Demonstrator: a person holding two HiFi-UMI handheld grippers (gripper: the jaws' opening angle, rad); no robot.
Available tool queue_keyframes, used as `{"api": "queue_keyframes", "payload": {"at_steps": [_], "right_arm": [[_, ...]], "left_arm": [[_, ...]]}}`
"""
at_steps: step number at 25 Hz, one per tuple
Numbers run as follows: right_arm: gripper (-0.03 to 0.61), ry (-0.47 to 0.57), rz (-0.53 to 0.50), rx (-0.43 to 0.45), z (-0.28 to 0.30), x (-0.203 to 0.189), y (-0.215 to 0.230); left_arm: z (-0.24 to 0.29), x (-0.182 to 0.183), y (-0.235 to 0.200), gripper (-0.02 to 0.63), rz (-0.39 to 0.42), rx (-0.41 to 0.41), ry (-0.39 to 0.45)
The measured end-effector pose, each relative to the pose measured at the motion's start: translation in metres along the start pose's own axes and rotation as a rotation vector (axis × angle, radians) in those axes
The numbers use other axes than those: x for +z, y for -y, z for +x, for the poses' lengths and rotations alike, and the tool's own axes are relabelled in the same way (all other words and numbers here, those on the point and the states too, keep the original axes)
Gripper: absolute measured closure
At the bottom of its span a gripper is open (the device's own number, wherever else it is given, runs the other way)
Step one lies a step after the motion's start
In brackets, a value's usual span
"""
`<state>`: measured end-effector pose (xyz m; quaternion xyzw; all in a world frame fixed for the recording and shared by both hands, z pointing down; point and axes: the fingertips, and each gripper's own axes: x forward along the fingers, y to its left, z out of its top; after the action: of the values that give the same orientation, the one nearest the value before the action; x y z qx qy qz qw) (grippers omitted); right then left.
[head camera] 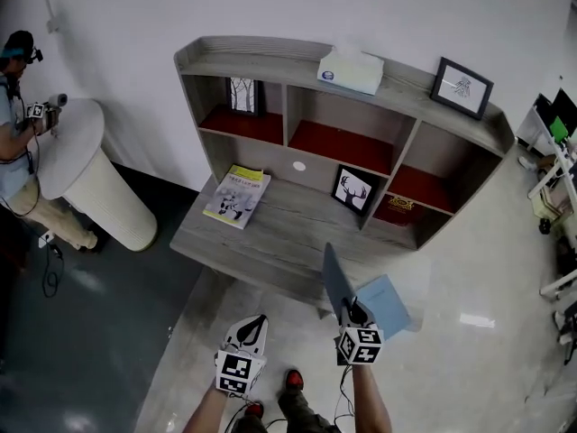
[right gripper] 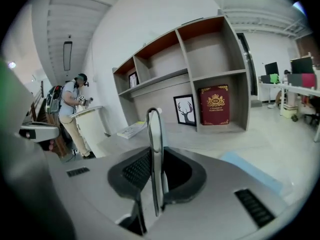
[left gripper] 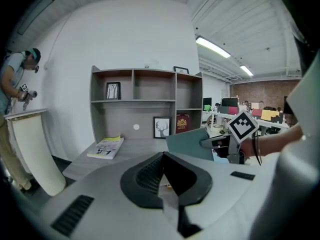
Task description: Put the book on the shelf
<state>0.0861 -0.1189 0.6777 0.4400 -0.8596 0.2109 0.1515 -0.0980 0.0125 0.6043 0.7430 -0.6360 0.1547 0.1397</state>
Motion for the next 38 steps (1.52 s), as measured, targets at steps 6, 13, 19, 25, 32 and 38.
{"api": "queue_keyframes", "payload": {"at_steps": [6, 13, 19, 25, 32, 38], "right_arm": [[0.506, 0.042, -0.023, 0.010, -0.036, 0.024, -0.002], [0.506, 0.187, -0.027, 0.045, -0.078, 0.082, -0.016], [0.506, 0.313, -0.044, 0.085, -0.110, 0.126, -0.023], [0.506, 0.386, -0.070, 0.117, -0.124, 0.159, -0.028], [0.506, 0.451, -0.083, 0.127, -0.122, 0.191, -0.034], [0.506, 0.497, -0.092, 0.092, -0.094, 0.228, -0.034]], "left_arm": [[-0.002, 0.026, 0.013, 0.607, 0.002, -0.016, 0.018], [0.002, 0.062, 0.025, 0.607, 0.028, -0.023, 0.058], [0.004, 0.091, 0.028, 0.607, 0.046, -0.008, 0.107], [0.008, 0.117, 0.025, 0.607, 0.050, 0.009, 0.140], [0.032, 0.140, 0.008, 0.607, 0.061, -0.002, 0.161], [0.070, 0.162, -0.018, 0.607, 0.073, -0.047, 0.171]]}}
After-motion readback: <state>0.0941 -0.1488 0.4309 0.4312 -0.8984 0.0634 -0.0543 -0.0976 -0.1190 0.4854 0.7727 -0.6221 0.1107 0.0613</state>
